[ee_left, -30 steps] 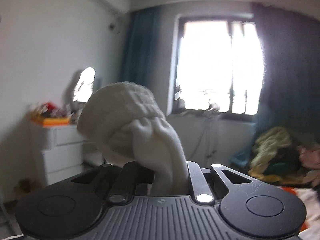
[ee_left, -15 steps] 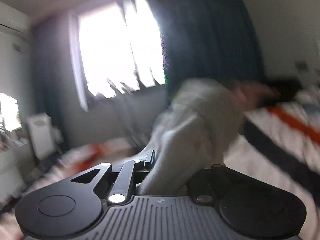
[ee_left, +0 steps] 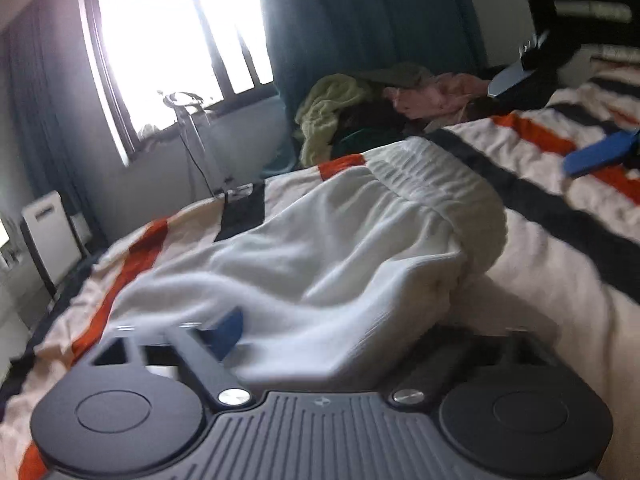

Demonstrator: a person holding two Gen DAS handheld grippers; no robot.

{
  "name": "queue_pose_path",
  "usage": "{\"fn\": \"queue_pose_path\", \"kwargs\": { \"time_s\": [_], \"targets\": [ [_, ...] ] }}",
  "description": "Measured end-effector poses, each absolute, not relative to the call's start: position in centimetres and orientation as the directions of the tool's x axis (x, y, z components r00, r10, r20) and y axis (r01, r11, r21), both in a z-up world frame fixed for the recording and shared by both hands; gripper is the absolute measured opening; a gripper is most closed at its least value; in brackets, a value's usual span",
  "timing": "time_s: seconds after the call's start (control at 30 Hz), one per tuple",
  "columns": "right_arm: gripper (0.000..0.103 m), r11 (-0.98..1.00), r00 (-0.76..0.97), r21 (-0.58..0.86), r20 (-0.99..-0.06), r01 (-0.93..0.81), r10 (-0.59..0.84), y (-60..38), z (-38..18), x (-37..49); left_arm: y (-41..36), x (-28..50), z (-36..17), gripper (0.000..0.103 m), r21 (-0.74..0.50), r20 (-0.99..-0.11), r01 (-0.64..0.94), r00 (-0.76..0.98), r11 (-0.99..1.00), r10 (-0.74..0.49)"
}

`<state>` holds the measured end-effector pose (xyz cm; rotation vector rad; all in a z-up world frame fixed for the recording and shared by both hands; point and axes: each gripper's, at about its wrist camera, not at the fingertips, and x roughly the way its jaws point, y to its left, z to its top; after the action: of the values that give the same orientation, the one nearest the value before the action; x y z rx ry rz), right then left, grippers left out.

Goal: Fold clothes

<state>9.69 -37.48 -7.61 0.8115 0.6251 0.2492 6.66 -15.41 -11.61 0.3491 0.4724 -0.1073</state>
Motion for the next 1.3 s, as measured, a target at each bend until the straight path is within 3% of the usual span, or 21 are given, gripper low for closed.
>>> {"fn": "queue_pose_path", "kwargs": {
  "time_s": [0.2, 0.33, 0.47, 0.63, 0.73, 0.77, 0.83, 0.9, 0.97, 1.03, 1.2, 1.3],
  "targets": [
    [0.075, 0.630, 0.749, 0.776, -0.433, 0.027, 0.502, -35.5, -8.3, 9.2, -10.7, 3.0, -8.9, 0.097, 0.305, -0.505, 0.249, 0.860, 0.919, -0.065],
    [0.075, 0.595, 0.701, 0.803, -0.440, 0.026, 0.562, -33.6, -9.2, 9.1, -6.9, 0.3, -7.7, 0.100, 0.356, -0.462, 0.194, 0.887, 0.914, -0.008],
    [0.074, 0.430, 0.653, 0.902, -0.348, 0.039, 0.672, -32.3, -11.3, 9.3, -4.7, -0.2, -8.4, 0.102, 0.370, -0.465, 0.086, 0.879, 0.925, 0.104],
    [0.074, 0.531, 0.624, 0.840, -0.474, 0.109, 0.621, -29.9, -12.6, 10.3, -3.8, 0.4, -8.9, 0.102, 0.377, -0.480, 0.065, 0.867, 0.924, 0.135],
    [0.073, 0.570, 0.632, 0.814, -0.501, 0.113, 0.591, -28.6, -13.0, 11.2, -3.1, 0.9, -9.2, 0.102, 0.341, -0.507, 0.070, 0.853, 0.937, 0.121],
    [0.066, 0.601, 0.644, 0.793, -0.509, 0.094, 0.571, -28.1, -12.7, 11.4, -2.8, 1.1, -9.3, 0.102, 0.324, -0.517, 0.072, 0.848, 0.943, 0.113],
    [0.065, 0.657, 0.669, 0.752, -0.515, 0.053, 0.535, -27.1, -12.0, 11.7, -2.0, 1.5, -9.3, 0.102, 0.275, -0.522, 0.071, 0.848, 0.959, 0.087],
    [0.052, 0.698, 0.699, 0.716, -0.501, 0.003, 0.510, -26.2, -11.3, 11.3, -1.6, 1.9, -9.2, 0.102, 0.244, -0.522, 0.063, 0.850, 0.968, 0.076],
    [0.033, 0.716, 0.731, 0.697, -0.472, -0.032, 0.492, -26.1, -10.4, 10.7, -1.4, 2.1, -9.3, 0.102, 0.239, -0.522, 0.055, 0.849, 0.970, 0.081],
    [0.027, 0.722, 0.766, 0.689, -0.430, -0.064, 0.478, -26.4, -9.5, 10.1, -1.4, 2.2, -9.4, 0.102, 0.255, -0.518, 0.046, 0.850, 0.966, 0.096],
    [0.025, 0.662, 0.850, 0.731, -0.236, -0.164, 0.471, -28.2, -6.9, 8.8, -1.4, 3.3, -10.1, 0.101, 0.295, -0.510, -0.007, 0.844, 0.955, 0.164],
    [0.025, 0.674, 0.876, 0.717, -0.201, -0.174, 0.439, -29.2, -6.0, 8.1, 0.0, 3.9, -9.9, 0.102, 0.245, -0.512, -0.091, 0.833, 0.965, 0.209]
  ]
}}
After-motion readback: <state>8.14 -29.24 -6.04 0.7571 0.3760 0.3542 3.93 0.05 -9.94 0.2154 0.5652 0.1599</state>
